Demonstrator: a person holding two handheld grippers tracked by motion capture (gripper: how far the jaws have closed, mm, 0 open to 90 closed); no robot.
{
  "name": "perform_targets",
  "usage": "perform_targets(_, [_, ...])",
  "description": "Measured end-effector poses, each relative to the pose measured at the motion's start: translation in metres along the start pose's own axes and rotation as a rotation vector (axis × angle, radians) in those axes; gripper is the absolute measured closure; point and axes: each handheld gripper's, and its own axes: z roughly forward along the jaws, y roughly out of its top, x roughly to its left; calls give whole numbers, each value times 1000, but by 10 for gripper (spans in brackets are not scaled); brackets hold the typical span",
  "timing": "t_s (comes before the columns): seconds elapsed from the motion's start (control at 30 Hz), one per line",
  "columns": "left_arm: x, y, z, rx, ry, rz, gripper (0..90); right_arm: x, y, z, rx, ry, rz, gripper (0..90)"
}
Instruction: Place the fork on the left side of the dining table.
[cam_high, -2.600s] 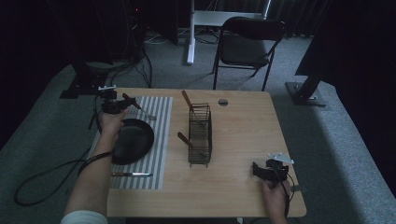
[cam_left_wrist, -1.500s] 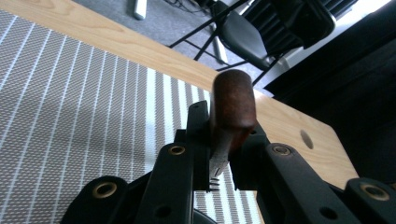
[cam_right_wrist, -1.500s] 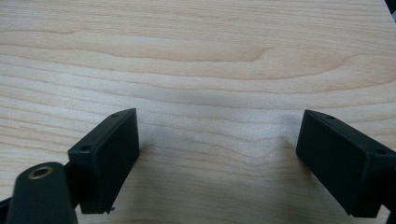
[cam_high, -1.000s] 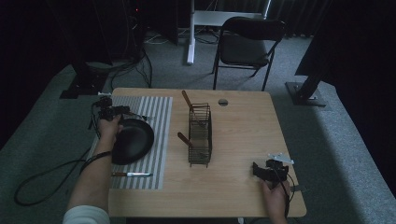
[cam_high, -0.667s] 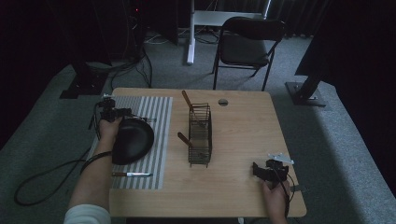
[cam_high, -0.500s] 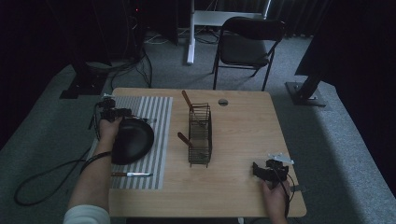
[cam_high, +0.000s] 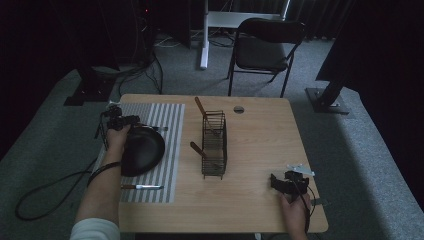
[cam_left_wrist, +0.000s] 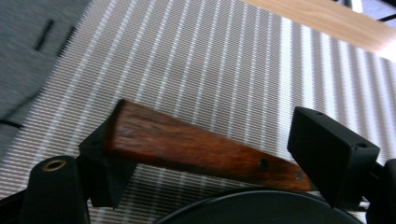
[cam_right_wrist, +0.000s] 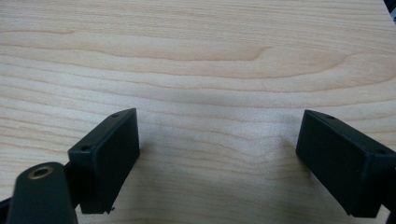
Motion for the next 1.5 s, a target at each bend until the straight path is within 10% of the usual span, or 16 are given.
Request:
perform_targets(0.2, [6, -4, 3, 38, 100, 28, 191, 0, 0, 0, 0, 0, 0, 130])
perform_targets(1.5, [-15, -49, -64, -62, -78, 146, 191, 0, 0, 0, 0, 0, 1, 130])
